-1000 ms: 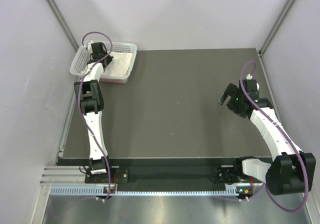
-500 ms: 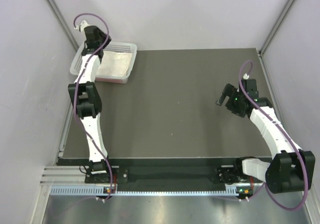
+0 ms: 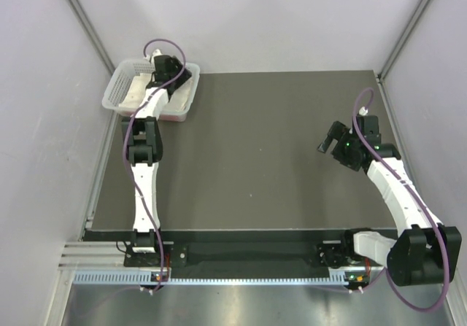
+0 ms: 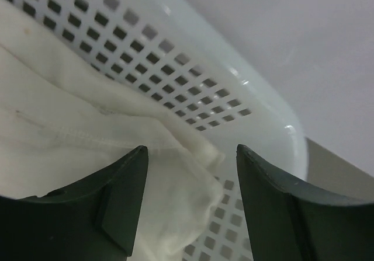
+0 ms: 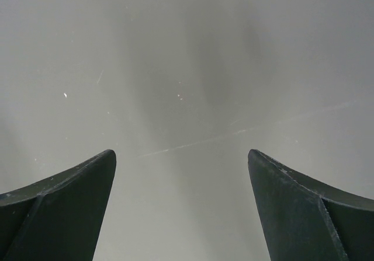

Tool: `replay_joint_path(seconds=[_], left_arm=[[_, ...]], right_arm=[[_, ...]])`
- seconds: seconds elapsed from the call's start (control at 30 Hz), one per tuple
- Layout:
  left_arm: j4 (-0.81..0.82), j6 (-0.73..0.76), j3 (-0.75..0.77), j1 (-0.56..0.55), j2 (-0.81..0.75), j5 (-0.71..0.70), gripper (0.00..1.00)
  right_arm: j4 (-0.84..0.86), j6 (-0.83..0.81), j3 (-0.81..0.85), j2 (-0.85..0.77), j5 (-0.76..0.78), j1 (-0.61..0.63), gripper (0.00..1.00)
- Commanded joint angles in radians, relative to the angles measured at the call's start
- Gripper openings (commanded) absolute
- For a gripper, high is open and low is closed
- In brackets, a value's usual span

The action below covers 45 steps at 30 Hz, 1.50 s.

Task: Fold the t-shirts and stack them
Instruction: Grab the tshirt from the pile, then move the tshirt to the center of the board

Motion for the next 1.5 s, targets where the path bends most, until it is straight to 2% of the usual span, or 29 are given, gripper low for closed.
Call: replay_joint_path(seconds=[0.0,0.17,0.27,0.3,0.4,0.43,0.9,0.93,1.17,1.23,1.37,1.47], left_arm=[[0.018,-0.028,0.050,0.010,0.017,0.013,0.67],[0.018,-0.041,0.050,0.010,0.049,0.013,0.60],[0.024,-0.048,0.048,0.010,0.057,0.019,0.38],[0.024,-0.051,0.051,0.011,0.058,0.019,0.26],[0.031,-0.051,0.053,0.010,0.051,0.019,0.10],[0.034,-0.047,0.055,0.010,0.048,0.018,0.00],[-0.003,0.010,0.071,0.011,-0.129,-0.096,0.00],[-0.012,0.042,0.073,-0.021,-0.142,-0.116,0.00],[-0.031,0.180,0.096,-0.061,-0.302,-0.165,0.00],[-0.028,0.211,0.117,-0.068,-0.343,-0.162,0.00],[-0.090,0.260,0.263,-0.085,-0.395,-0.148,0.00],[-0.098,0.269,0.279,-0.101,-0.490,-0.139,0.00]], right_arm=[[0.003,0.018,0.008,-0.017,0.001,-0.014,0.95],[0.005,0.032,-0.001,-0.020,0.005,-0.014,0.95],[0.005,0.036,-0.004,-0.009,0.005,-0.016,0.94],[0.003,0.036,-0.004,-0.008,0.005,-0.016,0.94],[0.006,0.036,0.002,0.005,0.002,-0.014,0.94],[0.006,0.036,0.002,0.009,0.002,-0.014,0.95],[0.021,-0.004,0.043,0.080,-0.036,-0.018,0.94],[0.025,-0.011,0.046,0.081,-0.042,-0.016,0.94],[0.005,-0.051,0.042,0.078,-0.074,-0.016,0.94],[0.003,-0.070,0.036,0.071,-0.085,-0.018,0.93],[-0.014,-0.108,0.048,0.061,-0.110,-0.018,0.93],[-0.025,-0.133,0.057,0.051,-0.111,-0.013,0.93]])
